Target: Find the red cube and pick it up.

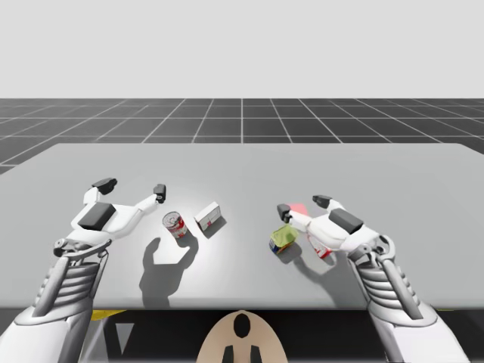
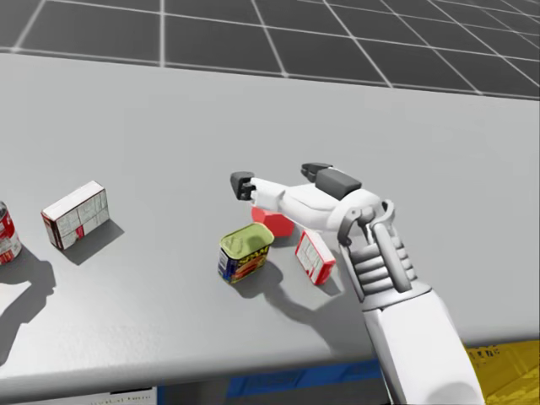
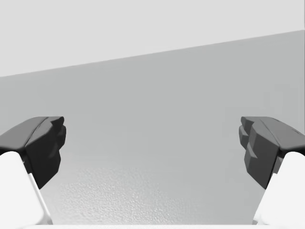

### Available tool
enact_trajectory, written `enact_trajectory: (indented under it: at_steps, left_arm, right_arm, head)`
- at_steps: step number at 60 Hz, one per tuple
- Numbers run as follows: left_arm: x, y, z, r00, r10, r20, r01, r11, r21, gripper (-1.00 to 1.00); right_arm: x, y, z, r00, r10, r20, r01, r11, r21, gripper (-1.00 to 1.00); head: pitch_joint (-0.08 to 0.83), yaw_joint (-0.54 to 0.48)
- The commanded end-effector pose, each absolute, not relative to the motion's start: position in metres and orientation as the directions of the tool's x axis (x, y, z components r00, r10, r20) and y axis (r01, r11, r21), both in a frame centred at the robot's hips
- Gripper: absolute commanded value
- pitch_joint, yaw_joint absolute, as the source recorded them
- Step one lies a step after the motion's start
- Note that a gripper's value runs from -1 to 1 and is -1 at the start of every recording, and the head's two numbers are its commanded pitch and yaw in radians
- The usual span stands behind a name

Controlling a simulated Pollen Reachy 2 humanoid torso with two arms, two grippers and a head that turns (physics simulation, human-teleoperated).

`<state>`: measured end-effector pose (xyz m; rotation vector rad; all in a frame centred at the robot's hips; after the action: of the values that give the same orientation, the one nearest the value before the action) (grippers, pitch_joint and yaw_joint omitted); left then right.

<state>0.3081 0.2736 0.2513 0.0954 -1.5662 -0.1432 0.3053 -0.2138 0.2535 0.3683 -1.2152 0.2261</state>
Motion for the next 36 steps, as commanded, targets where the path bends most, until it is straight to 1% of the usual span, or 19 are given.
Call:
enact_trajectory:
  at_steps: [1,6,8,10,15,19,23,29,30,32,33,36]
  left_arm:
    - [0.309,0.274,0.251,0.001,-0.152,0.988,0.033,0.988,0.152,-1.0]
    - [0.309,0.274,0.251,0.002,-0.152,0.988,0.033,0.988,0.151,-1.0]
    - [0.309,0.274,0.251,0.002,-0.15,0.989,0.033,0.988,0.15,-1.0]
    - [0.309,0.274,0.251,0.003,-0.15,0.989,0.034,0.988,0.15,-1.0]
    - [0.309,0.274,0.251,0.002,-0.147,0.989,0.036,0.989,0.146,-1.0]
    - [0.308,0.275,0.251,0.002,-0.143,0.99,0.039,0.989,0.142,-1.0]
    - [0.308,0.275,0.252,0.001,-0.139,0.99,0.041,0.989,0.139,-1.0]
    - [0.308,0.275,0.252,-0.001,-0.134,0.991,0.042,0.99,0.134,-1.0]
    - [0.308,0.275,0.252,-0.001,-0.133,0.991,0.042,0.99,0.133,-1.0]
    - [0.308,0.275,0.252,-0.001,-0.132,0.991,0.042,0.99,0.132,-1.0]
    - [0.307,0.276,0.253,-0.001,-0.131,0.991,0.043,0.99,0.131,-1.0]
    - [0.307,0.275,0.253,-0.001,-0.131,0.991,0.044,0.99,0.131,-1.0]
  right_arm:
    - [0.329,-0.215,0.241,0.614,0.063,0.787,-0.204,0.976,0.081,-1.0]
    - [0.335,-0.216,0.233,0.636,0.053,0.77,-0.177,0.981,0.078,-1.0]
    - [0.337,-0.217,0.228,0.647,0.052,0.76,-0.163,0.984,0.071,-1.0]
    - [0.338,-0.217,0.226,0.65,0.052,0.758,-0.156,0.986,0.066,-1.0]
    - [0.341,-0.217,0.217,0.667,0.052,0.743,-0.129,0.991,0.046,-1.0]
    - [0.343,-0.216,0.212,0.675,0.059,0.735,-0.115,0.993,0.026,-1.0]
    - [0.345,-0.216,0.207,0.676,0.061,0.734,-0.099,0.995,0.009,-1.0]
    - [0.35,-0.217,0.2,0.685,0.054,0.727,-0.082,0.997,0.003,-1.0]
    - [0.351,-0.218,0.198,0.691,0.053,0.721,-0.078,0.997,0.002,-1.0]
    - [0.352,-0.218,0.197,0.692,0.052,0.72,-0.077,0.997,0.002,-1.0]
    - [0.353,-0.219,0.194,0.697,0.052,0.715,-0.074,0.997,0.0,-1.0]
    - [0.355,-0.22,0.193,0.702,0.052,0.711,-0.071,0.997,-0.003,-1.0]
  head:
    - [0.621,-0.27]
    - [0.621,-0.27]
    - [0.619,-0.27]
    - [0.618,-0.27]
    - [0.616,-0.28]
    - [0.614,-0.28]
    - [0.613,-0.28]
    - [0.613,-0.28]
    - [0.613,-0.28]
    - [0.613,-0.28]
    - [0.614,-0.28]
    - [0.614,-0.28]
